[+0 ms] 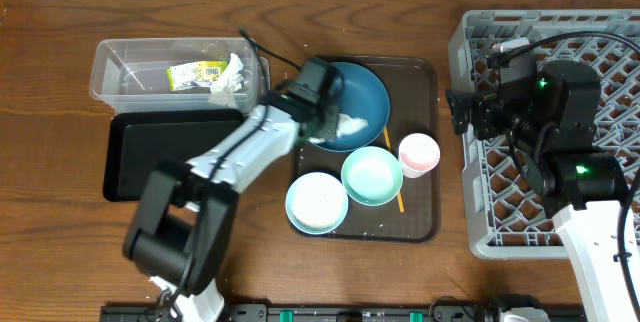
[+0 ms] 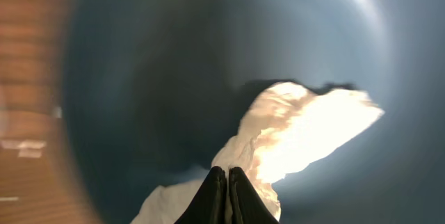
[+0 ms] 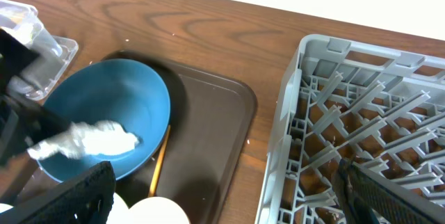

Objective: Sort waste into correct bins and load items into the dishwasher rack
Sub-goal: 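Drop the remaining tissue into the clear bin with the left gripper, then reach left gripper to the pink cup and grasp its rim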

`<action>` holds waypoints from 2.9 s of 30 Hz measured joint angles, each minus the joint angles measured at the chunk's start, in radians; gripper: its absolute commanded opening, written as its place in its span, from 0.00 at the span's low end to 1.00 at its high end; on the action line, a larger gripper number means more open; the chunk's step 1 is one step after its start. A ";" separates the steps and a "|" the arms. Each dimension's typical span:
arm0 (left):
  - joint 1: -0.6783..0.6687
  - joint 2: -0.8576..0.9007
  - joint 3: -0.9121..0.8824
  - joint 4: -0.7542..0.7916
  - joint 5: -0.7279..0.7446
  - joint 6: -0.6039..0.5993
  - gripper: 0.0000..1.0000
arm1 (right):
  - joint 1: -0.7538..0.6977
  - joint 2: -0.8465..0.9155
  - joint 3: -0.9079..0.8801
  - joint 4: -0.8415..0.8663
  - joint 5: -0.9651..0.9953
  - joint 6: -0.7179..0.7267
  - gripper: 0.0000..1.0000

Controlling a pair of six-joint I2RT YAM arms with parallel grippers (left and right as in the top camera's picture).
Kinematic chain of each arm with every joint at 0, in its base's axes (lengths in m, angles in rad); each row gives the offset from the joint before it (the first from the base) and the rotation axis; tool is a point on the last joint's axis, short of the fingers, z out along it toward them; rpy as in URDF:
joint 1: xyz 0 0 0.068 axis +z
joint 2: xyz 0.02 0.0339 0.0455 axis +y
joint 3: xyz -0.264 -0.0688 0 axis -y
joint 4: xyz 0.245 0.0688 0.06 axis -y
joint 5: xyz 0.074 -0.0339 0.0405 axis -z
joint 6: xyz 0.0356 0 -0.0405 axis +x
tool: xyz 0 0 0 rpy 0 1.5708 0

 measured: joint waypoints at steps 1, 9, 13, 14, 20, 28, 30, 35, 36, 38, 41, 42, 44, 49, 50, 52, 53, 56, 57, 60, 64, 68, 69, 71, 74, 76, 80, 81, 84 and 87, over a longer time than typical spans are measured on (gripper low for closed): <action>0.022 -0.018 0.002 0.000 0.000 0.000 0.06 | 0.000 0.000 0.000 0.000 0.000 0.000 0.99; 0.230 -0.235 0.019 0.037 -0.003 0.000 0.06 | 0.000 0.000 0.000 0.000 0.000 0.000 0.99; 0.339 -0.275 0.029 0.071 -0.003 0.000 0.07 | 0.000 0.000 0.000 0.000 0.000 0.000 0.99; 0.364 -0.275 0.030 0.072 -0.004 0.000 0.06 | 0.000 0.000 0.000 0.000 0.000 0.000 0.99; 0.463 -0.256 0.030 0.071 -0.007 0.000 0.14 | 0.000 0.000 0.000 0.000 0.000 0.000 0.99; 0.510 -0.241 0.030 0.068 -0.007 0.000 0.50 | 0.000 0.000 0.000 0.000 0.000 0.000 0.99; 0.507 -0.241 0.030 0.048 -0.006 0.000 0.51 | 0.000 0.000 0.000 0.000 0.000 0.000 0.99; 0.470 -0.241 0.030 -0.070 0.019 0.000 0.52 | 0.000 0.000 0.000 0.000 0.000 0.000 0.99; 0.461 -0.241 0.030 -0.094 0.025 0.000 0.52 | 0.000 0.000 0.000 0.000 0.000 0.000 0.99; 0.433 -0.241 0.030 -0.142 0.038 0.000 0.55 | 0.000 0.001 0.000 0.000 0.000 0.000 0.99; 0.386 -0.241 0.030 -0.197 0.055 0.003 0.59 | 0.000 0.009 0.000 -0.001 -0.009 0.000 0.99; 0.372 -0.241 0.030 -0.211 0.058 0.004 0.60 | 0.000 0.013 0.000 -0.002 -0.016 0.000 0.95; 0.347 -0.241 0.030 -0.244 0.063 0.004 0.61 | 0.000 0.022 0.000 -0.016 -0.029 -0.003 0.85; 0.331 -0.241 0.030 -0.327 0.073 0.003 0.62 | 0.000 0.063 0.000 -0.091 -0.055 -0.006 0.76; 0.331 -0.241 0.030 -0.344 0.074 0.003 0.62 | 0.000 0.077 0.000 -0.106 -0.060 -0.008 0.73; 0.331 -0.241 0.030 -0.371 0.076 0.003 0.62 | 0.001 0.107 0.000 -0.129 -0.065 -0.006 0.71; 0.331 -0.241 0.030 -0.381 0.077 0.003 0.62 | 0.006 0.118 0.000 -0.134 -0.065 -0.006 0.71; 0.331 -0.241 0.030 -0.398 0.077 0.003 0.63 | 0.043 0.156 0.000 -0.139 -0.082 -0.006 0.75; 0.331 -0.241 0.030 -0.400 0.077 0.003 0.63 | 0.056 0.169 0.000 -0.139 -0.087 -0.006 0.75; 0.331 -0.241 0.030 -0.400 0.083 0.003 0.63 | 0.087 0.193 0.000 -0.138 -0.093 -0.006 0.77; 0.329 -0.241 0.030 -0.383 0.142 0.003 0.63 | 0.104 0.200 0.000 -0.129 -0.083 -0.005 0.81; 0.291 -0.241 0.030 -0.337 0.204 0.006 0.63 | 0.100 0.199 0.000 -0.108 0.008 0.051 0.91; 0.277 -0.241 0.030 -0.326 0.212 0.008 0.63 | 0.095 0.198 0.000 -0.105 0.033 0.066 0.92; 0.235 -0.241 0.030 -0.293 0.222 0.015 0.63 | 0.069 0.185 0.000 -0.096 0.080 0.097 0.93; 0.154 -0.241 0.030 -0.234 0.237 0.027 0.63 | 0.004 0.146 0.000 -0.090 0.131 0.135 0.96; 0.096 -0.241 0.030 -0.187 0.241 0.037 0.63 | -0.031 0.124 0.000 -0.089 0.147 0.153 0.97; -0.017 -0.241 0.030 -0.088 0.243 0.052 0.63 | -0.108 0.088 0.002 -0.090 0.167 0.188 0.96; -0.042 -0.240 0.030 -0.067 0.245 0.054 0.63 | -0.117 0.085 0.003 -0.091 0.168 0.194 0.96; -0.114 -0.226 0.030 -0.023 0.246 0.057 0.63 | -0.125 0.085 0.003 -0.091 0.163 0.203 0.96; -0.175 -0.195 0.030 -0.007 0.246 0.060 0.63 | -0.125 0.085 0.003 -0.089 0.161 0.208 0.97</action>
